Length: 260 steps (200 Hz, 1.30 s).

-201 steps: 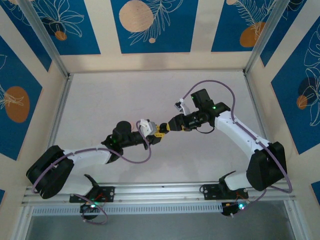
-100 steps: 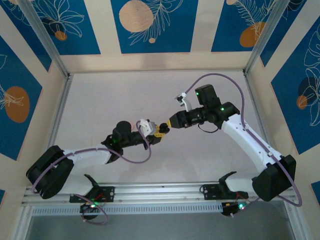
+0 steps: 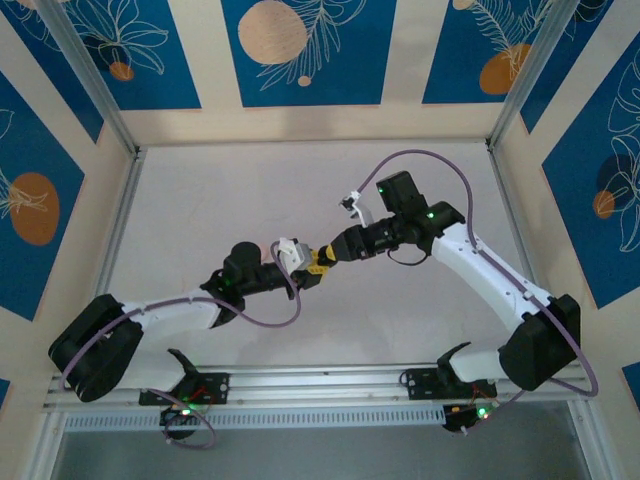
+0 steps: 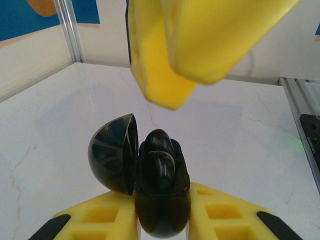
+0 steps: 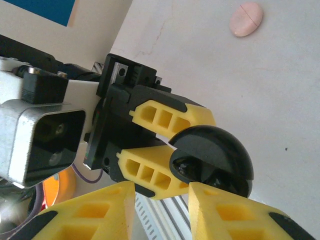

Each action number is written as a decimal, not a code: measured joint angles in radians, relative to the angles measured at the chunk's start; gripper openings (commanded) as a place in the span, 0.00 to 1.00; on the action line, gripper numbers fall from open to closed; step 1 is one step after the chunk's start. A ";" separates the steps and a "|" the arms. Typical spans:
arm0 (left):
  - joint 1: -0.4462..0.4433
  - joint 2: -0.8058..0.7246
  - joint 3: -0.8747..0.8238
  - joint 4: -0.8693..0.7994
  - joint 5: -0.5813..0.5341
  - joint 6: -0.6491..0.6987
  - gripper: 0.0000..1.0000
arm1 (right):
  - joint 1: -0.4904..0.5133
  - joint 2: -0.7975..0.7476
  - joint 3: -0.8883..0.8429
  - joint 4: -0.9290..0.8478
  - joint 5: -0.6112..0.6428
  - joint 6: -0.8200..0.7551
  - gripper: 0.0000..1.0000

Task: Insert wireless bluetooth earbuds into charging case

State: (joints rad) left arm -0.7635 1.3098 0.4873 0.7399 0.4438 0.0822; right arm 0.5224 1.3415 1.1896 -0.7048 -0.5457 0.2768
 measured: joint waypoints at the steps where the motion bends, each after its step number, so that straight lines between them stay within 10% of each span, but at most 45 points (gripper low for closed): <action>1: 0.000 0.000 0.000 0.000 0.000 0.000 0.25 | 0.000 0.001 0.000 0.000 0.000 0.000 0.33; 181: 0.000 -0.003 0.000 -0.031 -0.010 0.000 0.25 | 0.028 0.079 0.032 -0.014 0.017 -0.037 0.31; 260: 0.000 -0.050 0.026 -0.046 0.035 0.002 0.25 | -0.039 -0.174 -0.009 0.078 0.033 -0.126 0.47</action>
State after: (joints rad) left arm -0.7635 1.2594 0.5137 0.6941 0.4793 0.0845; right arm 0.4831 1.1679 1.1809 -0.6270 -0.5125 0.1505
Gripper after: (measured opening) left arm 0.246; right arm 0.451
